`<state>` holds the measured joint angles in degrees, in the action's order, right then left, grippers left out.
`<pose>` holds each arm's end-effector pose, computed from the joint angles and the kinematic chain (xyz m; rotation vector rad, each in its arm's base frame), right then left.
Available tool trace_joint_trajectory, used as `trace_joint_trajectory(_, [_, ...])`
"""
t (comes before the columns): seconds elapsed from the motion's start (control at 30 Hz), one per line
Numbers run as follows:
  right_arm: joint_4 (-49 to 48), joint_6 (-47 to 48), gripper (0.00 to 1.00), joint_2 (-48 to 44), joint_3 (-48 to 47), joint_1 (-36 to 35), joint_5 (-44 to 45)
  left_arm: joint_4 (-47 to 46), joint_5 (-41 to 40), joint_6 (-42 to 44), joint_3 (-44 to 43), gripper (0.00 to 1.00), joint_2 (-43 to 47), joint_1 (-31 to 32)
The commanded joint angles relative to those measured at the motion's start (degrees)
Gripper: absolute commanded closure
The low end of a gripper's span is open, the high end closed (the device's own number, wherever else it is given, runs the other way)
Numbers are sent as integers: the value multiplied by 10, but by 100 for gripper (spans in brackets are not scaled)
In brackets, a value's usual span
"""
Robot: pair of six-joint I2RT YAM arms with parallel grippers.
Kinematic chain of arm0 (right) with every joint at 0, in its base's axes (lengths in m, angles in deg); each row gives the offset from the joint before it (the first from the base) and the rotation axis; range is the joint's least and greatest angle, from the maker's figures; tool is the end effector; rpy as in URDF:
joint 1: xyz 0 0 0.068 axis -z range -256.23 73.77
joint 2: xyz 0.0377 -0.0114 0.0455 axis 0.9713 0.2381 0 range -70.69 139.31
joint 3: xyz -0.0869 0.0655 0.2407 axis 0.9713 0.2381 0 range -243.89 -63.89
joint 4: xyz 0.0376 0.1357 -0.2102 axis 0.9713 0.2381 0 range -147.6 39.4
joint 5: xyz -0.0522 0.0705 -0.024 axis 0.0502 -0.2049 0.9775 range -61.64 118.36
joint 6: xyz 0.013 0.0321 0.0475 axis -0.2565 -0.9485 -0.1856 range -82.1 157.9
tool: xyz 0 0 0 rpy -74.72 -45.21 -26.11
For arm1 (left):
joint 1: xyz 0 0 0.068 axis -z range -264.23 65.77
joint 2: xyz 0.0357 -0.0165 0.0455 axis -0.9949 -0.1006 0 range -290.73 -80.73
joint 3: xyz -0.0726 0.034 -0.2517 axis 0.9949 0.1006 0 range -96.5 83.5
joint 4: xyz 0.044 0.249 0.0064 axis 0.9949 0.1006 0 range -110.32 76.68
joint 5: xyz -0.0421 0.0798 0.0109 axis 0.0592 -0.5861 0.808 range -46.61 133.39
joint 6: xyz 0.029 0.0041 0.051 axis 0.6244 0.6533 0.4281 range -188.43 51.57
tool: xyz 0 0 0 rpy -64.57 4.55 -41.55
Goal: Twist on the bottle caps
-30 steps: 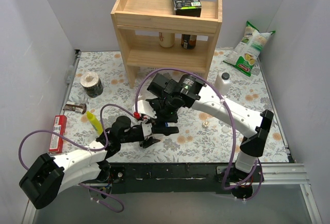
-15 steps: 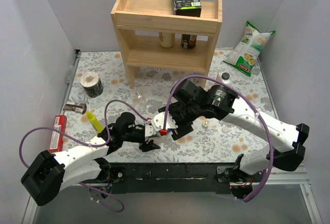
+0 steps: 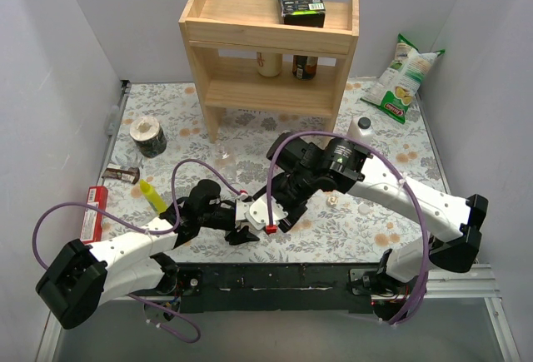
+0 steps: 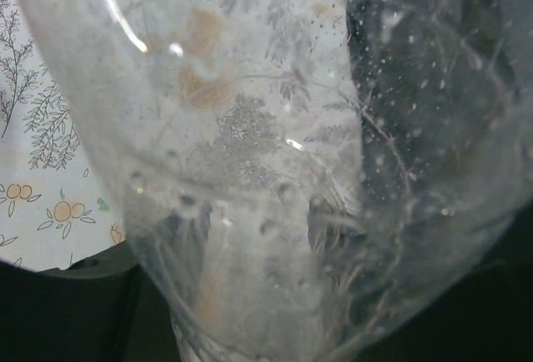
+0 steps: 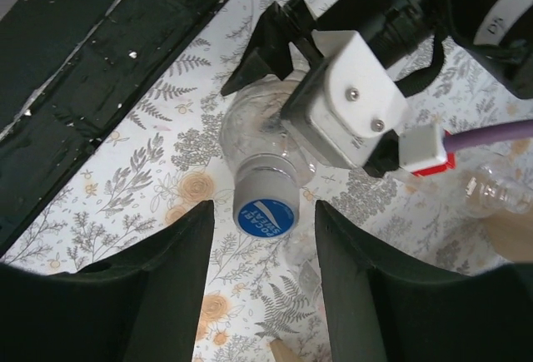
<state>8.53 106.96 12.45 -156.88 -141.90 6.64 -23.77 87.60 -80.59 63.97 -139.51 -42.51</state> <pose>0.0988 0.2570 0.3718 -2.3703 0.8305 0.4582 0.1245 -0.1508 0.1676 1.0378 2.0799 -1.3515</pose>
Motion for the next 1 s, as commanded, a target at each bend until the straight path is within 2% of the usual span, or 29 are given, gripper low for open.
trace_joint_trajectory(0.0, [44,38,42,9,-32,-4,-30,0,12,10,-17,100,5,-2])
trace_joint_trajectory(0.1, [44,40,45,13,-37,-4,-28,-1,11,11,-19,100,6,-2])
trace_joint_trajectory(0.27, [48,30,59,26,-45,-5,-24,-5,7,9,-20,100,7,-2])
trace_joint_trajectory(0.5, [29,-70,72,58,-52,-3,-3,-56,-32,-44,-2,100,31,-2])
trace_joint_trajectory(0.7, [86,-218,76,146,-130,28,-52,-152,-174,-88,34,100,89,-2])
trace_joint_trajectory(0.77, [88,-296,78,178,-158,48,-65,-169,-205,-93,37,100,94,-2])
trace_joint_trajectory(0.87, [77,-345,78,194,-155,61,-85,-184,-262,-110,39,100,93,-2])
trace_joint_trajectory(0.9, [73,-357,83,195,-152,62,-74,-188,-275,-127,39,100,90,-2])
trace_joint_trajectory(0.93, [70,-368,98,200,-151,63,-69,-193,-303,-136,36,100,89,-2])
trace_joint_trajectory(0.97, [69,-381,99,202,-151,65,-68,-193,-311,-143,35,100,86,-2])
